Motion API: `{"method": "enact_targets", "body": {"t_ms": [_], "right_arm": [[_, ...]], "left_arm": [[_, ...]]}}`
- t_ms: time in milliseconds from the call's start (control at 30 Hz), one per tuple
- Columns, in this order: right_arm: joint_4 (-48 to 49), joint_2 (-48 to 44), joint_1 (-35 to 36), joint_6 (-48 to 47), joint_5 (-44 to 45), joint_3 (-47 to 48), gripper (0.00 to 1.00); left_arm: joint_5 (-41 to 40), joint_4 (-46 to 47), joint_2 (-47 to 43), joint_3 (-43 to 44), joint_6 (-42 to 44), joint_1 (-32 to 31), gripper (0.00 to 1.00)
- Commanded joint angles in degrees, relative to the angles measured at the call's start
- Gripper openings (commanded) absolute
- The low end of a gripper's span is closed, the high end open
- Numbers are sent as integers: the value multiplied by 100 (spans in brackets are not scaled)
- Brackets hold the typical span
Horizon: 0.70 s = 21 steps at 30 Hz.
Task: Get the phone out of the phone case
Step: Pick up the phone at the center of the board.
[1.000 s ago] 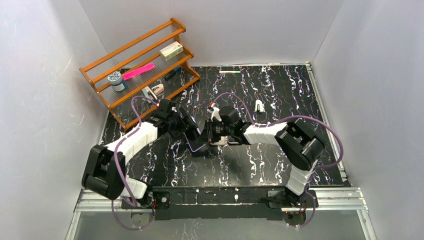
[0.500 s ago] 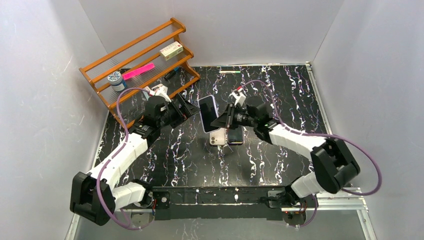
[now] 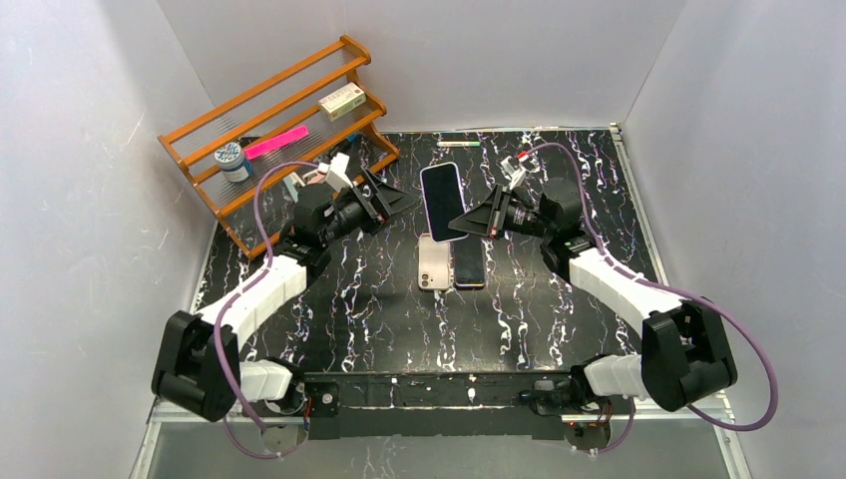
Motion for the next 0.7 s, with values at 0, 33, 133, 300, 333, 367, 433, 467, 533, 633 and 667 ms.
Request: {"method": "enact_targets", "body": {"t_ms": [0,33,133,300,333,367,433,467,533,633,667], "right_arm": [[770,-174,-58,183,-867,455,1],[786,-146,-68,184,-940,522,1],[807,-33,-72,220,-1156,709,1],[1117,126,-68,402,-1404,842,1],[1126,155,-70,408,-1435,872,1],[1137,189,-70,417,-1469,901,1],[1169,258,-68,421,-1568,963,1],[1168,287,-67,422,-1593,997,1],[1166,355,-76,413,-1621,1065,1],[1201,468,-68,412,-1673,1168,1],[1215,509,-67,413,-1689,1203,1]], "left_arm": [[607,930,302,336,-320,-47,93],[668,970,374,413,-315,-48,92],[935,1133,593,692,-324,-70,91],[1251,1472,888,1022,-376,-117,82],[1292,1525,933,1062,-399,-127,80],[1336,1568,996,1108,-430,-132,78],[1449,1671,1086,1169,-507,-156,71],[1487,1716,1119,1189,-542,-166,67],[1553,1777,1175,1229,-569,-192,59],[1679,1830,1256,1299,-582,-236,47],[1694,1844,1276,1311,-588,-245,43]]}}
